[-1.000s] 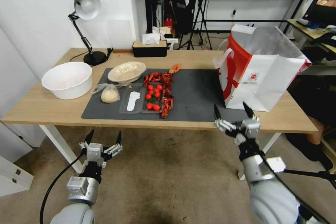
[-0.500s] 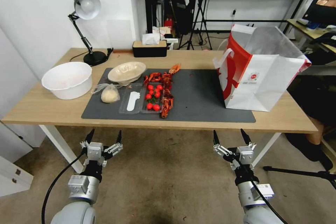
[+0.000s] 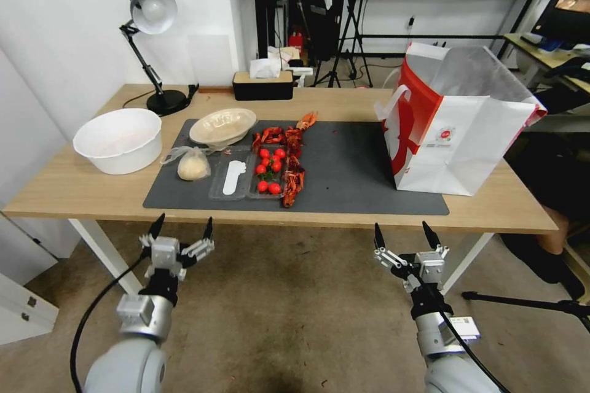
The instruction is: Pick up the trash from the table and place it into the takeout bag.
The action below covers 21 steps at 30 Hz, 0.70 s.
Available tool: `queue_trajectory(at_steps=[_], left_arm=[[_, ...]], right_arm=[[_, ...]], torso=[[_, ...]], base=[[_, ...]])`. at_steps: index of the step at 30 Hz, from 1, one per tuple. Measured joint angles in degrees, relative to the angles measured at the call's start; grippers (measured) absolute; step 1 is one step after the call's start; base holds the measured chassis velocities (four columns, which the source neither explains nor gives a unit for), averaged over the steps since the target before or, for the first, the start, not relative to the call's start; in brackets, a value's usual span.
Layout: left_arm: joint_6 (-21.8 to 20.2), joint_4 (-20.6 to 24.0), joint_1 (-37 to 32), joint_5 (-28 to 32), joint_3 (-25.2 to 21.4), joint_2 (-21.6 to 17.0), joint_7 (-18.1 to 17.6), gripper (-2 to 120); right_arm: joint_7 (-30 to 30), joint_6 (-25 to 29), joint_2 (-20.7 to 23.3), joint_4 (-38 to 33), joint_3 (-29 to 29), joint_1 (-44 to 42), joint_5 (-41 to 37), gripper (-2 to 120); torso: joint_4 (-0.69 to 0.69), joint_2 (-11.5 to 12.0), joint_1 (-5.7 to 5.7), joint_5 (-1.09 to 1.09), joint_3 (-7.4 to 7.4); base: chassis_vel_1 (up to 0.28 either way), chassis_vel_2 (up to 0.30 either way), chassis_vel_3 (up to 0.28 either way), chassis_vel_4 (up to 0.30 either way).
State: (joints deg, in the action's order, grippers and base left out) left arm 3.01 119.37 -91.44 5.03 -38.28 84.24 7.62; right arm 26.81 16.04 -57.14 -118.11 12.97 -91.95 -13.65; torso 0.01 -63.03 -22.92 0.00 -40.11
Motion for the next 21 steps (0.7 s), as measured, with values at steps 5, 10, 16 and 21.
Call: queue_trajectory(at_steps=[5, 10, 16, 21], left_arm=[[-0.8, -4.1, 7.9, 6.0, 1.7, -7.0, 0.0, 100], [-1.2, -8.3, 14.2, 10.5, 4.1, -12.5, 0.5, 100], [-1.3, -14.1, 20.8, 13.4, 7.2, -16.9, 1.4, 100], [-2.9, -19.4, 25.0, 16.0, 9.3, -19.4, 1.5, 100]], right_arm=[[0.0, -1.2, 0.0, -0.9, 0.0, 0.4, 0.0, 100], [0.1, -2.0, -0.1, -1.2, 0.0, 0.8, 0.1, 100], [0.4, -3.0, -0.4, -1.4, 0.1, 1.3, 0.2, 100], [0.6, -3.5, -0.7, -1.4, 0.2, 1.6, 0.4, 100]], torso=[[-0.01, 0.0, 0.0, -0.01, 0.0], [-0.01, 0.0, 0.0, 0.0, -0.01], [-0.01, 0.0, 0.0, -0.02, -0.01], [-0.01, 0.0, 0.0, 0.0, -0.01]], base=[[0.0, 0.0, 0.0, 0.0], [0.0, 0.0, 0.0, 0.0], [0.0, 0.0, 0.0, 0.0], [0.0, 0.0, 0.0, 0.0]])
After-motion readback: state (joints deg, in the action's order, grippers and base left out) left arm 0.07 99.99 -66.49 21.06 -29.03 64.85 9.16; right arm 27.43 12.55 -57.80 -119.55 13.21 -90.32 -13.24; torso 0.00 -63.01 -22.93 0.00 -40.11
